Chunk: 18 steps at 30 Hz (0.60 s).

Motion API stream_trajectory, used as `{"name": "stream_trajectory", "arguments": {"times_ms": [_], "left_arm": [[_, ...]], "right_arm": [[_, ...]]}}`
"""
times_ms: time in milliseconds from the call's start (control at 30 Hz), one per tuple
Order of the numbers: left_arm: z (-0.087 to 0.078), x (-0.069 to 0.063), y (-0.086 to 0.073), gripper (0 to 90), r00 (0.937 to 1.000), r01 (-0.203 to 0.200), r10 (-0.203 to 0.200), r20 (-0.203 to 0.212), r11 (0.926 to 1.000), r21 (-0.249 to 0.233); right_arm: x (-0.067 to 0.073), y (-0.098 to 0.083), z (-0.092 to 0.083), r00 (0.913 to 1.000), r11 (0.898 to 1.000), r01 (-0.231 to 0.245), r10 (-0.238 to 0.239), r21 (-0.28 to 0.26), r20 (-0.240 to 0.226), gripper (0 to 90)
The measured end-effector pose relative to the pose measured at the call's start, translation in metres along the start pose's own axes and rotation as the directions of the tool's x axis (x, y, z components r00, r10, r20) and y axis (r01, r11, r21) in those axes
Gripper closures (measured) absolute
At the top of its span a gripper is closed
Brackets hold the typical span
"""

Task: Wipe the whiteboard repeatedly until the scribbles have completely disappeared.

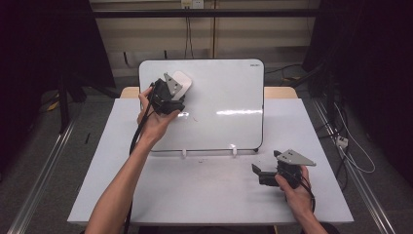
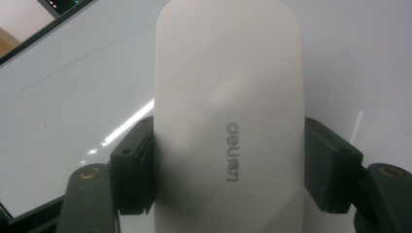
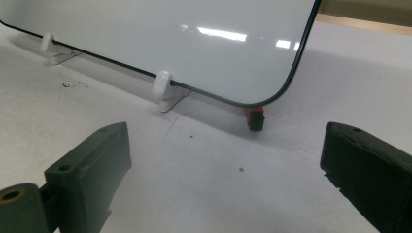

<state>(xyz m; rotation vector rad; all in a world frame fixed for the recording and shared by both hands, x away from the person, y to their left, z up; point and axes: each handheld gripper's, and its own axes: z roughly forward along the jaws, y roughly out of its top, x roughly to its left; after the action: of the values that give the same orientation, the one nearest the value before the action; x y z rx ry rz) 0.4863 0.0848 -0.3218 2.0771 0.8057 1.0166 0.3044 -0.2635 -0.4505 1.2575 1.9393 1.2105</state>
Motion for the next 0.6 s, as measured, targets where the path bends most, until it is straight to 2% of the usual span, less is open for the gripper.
{"name": "stream_trajectory", "arguments": {"times_ms": [67, 100, 167, 267, 367, 400, 467, 600], "left_arm": [[0.001, -0.003, 0.000, 31.1, 1.0000, 0.005, -0.005, -0.003, 1.0000, 0.004], [0.001, -0.005, 0.000, 31.1, 0.9999, -0.015, 0.015, 0.003, 0.9998, 0.016], [0.002, -0.010, -0.001, 31.1, 0.9999, -0.011, 0.011, 0.002, 0.9998, 0.014], [0.004, -0.023, -0.002, 31.0, 0.9986, -0.050, 0.050, 0.019, 0.9985, 0.020], [0.003, -0.030, -0.003, 31.0, 0.9982, -0.054, 0.053, 0.028, 0.9983, 0.023], [0.004, -0.032, -0.004, 31.0, 0.9986, -0.047, 0.047, 0.024, 0.9989, 0.008], [0.003, -0.036, -0.005, 31.0, 0.9969, -0.067, 0.066, 0.042, 0.9976, 0.019], [0.003, -0.046, -0.007, 31.0, 0.9957, -0.084, 0.083, 0.040, 0.9962, 0.023]], "right_arm": [[0.000, 0.000, 0.000, 1.0000, 1.000, 0.001, -0.001, 0.000, 0.000, 4.3], [0.001, 0.000, 0.000, 1.0000, 1.000, 0.000, 0.000, 0.000, 0.001, 4.3], [0.001, 0.000, 0.000, 1.0000, 1.000, -0.001, 0.001, 0.001, 0.000, 4.4], [0.001, 0.001, 0.001, 1.0000, 1.000, 0.005, -0.005, -0.001, -0.002, 4.3], [0.002, 0.001, 0.001, 1.0000, 1.000, 0.006, -0.006, -0.001, -0.004, 4.4], [0.002, 0.001, 0.001, 1.0000, 1.000, 0.006, -0.006, 0.000, -0.002, 4.4], [0.002, 0.001, 0.001, 1.0000, 1.000, 0.004, -0.004, 0.000, -0.002, 4.4], [0.002, 0.001, 0.001, 1.0000, 1.000, -0.001, 0.001, 0.002, -0.003, 4.3]]}}
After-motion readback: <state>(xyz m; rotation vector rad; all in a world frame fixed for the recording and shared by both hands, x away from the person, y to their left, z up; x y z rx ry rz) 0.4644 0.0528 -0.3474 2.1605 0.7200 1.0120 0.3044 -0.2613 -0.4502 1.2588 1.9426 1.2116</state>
